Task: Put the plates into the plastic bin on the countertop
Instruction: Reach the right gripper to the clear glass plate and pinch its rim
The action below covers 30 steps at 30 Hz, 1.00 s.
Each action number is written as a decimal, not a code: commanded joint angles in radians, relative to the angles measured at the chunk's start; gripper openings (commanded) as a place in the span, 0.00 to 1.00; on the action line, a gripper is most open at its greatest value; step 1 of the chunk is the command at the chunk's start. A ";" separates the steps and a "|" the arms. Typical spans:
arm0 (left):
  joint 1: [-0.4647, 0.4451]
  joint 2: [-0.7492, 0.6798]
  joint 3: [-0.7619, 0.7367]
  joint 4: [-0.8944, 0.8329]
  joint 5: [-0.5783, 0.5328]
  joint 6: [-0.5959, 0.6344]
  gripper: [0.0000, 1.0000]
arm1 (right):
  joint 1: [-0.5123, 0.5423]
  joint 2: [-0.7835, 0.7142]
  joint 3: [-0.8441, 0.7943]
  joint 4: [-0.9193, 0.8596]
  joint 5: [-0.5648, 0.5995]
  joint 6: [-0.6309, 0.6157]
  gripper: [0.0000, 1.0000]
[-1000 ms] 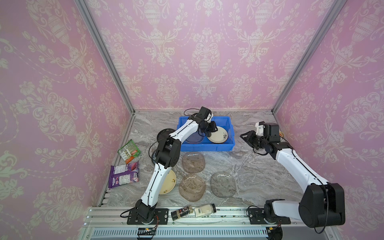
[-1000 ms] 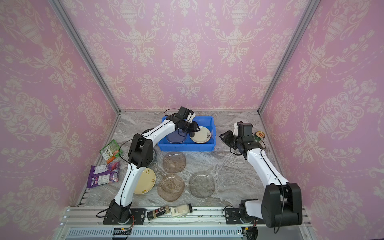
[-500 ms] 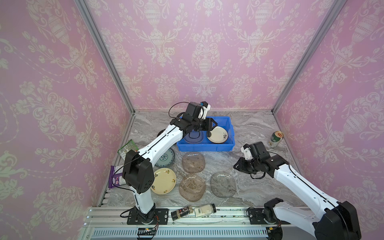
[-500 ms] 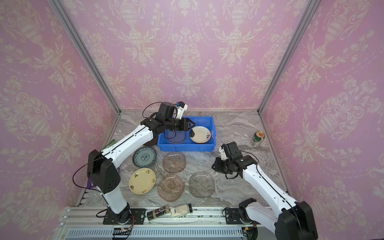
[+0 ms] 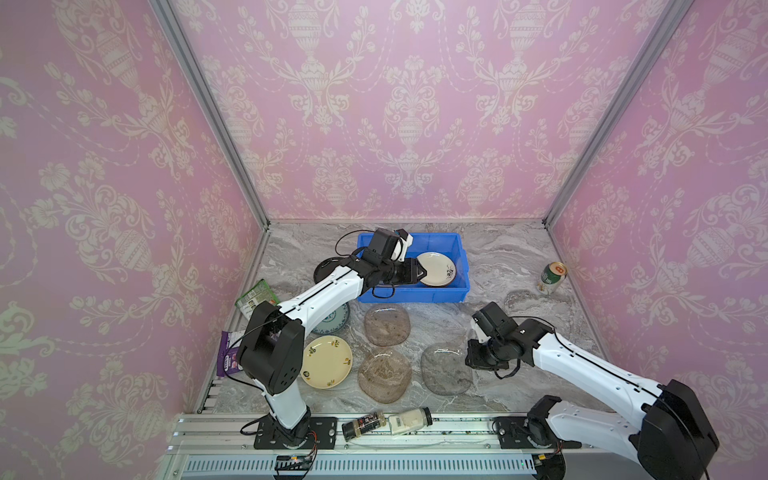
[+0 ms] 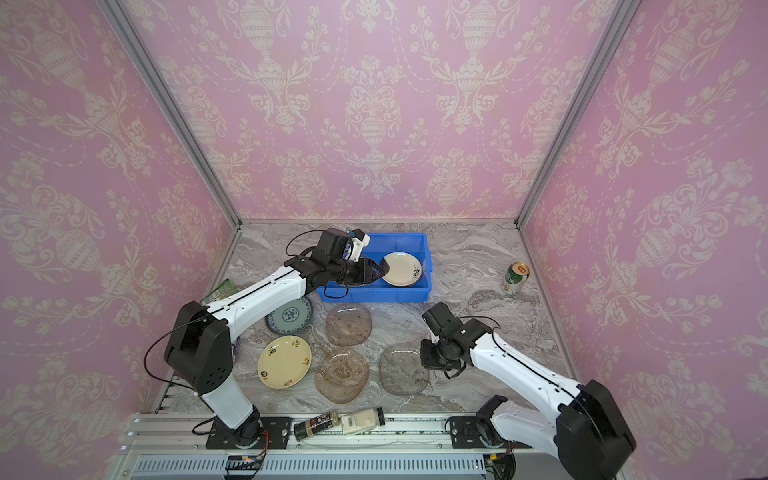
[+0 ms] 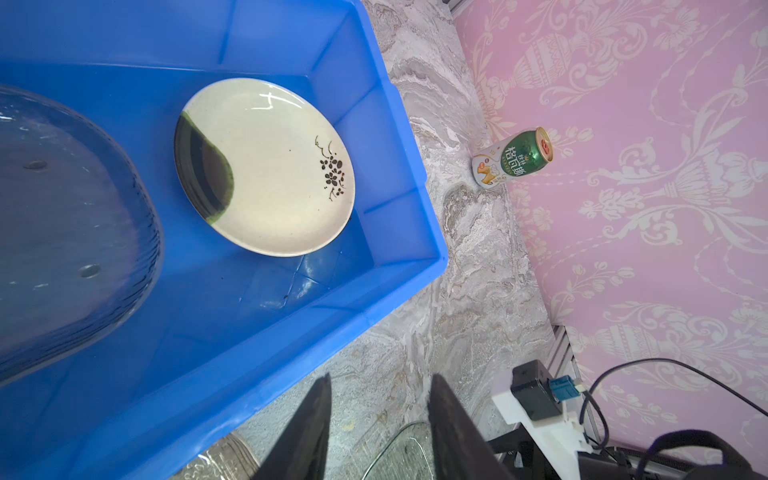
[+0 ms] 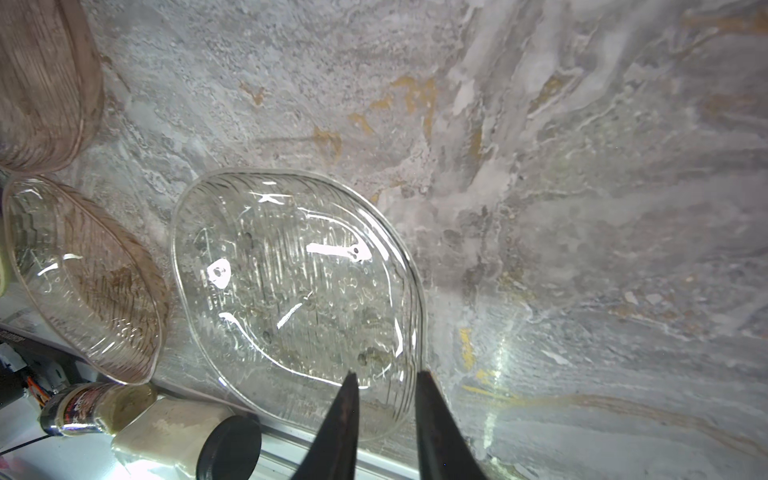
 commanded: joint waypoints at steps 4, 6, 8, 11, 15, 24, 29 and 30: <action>-0.005 -0.024 -0.017 0.024 0.014 -0.013 0.41 | 0.014 0.026 -0.016 -0.018 0.048 0.053 0.25; -0.005 -0.021 -0.014 0.024 0.011 -0.008 0.40 | 0.014 0.038 -0.026 -0.003 0.037 0.056 0.25; -0.005 -0.017 -0.014 0.025 0.011 -0.010 0.40 | 0.014 0.049 -0.039 0.017 0.022 0.063 0.25; -0.005 -0.011 -0.017 0.038 0.014 -0.023 0.40 | 0.015 0.059 -0.053 0.048 0.011 0.074 0.24; -0.005 -0.003 -0.020 0.062 0.021 -0.040 0.39 | 0.014 0.068 -0.072 0.088 -0.005 0.080 0.23; -0.005 0.016 -0.022 0.079 0.026 -0.053 0.38 | 0.014 0.097 -0.119 0.206 -0.048 0.114 0.17; -0.003 0.010 -0.022 0.070 0.017 -0.045 0.38 | 0.014 0.077 -0.122 0.187 -0.030 0.113 0.02; -0.002 0.011 -0.022 0.070 0.016 -0.043 0.38 | 0.014 0.067 -0.122 0.180 -0.022 0.113 0.00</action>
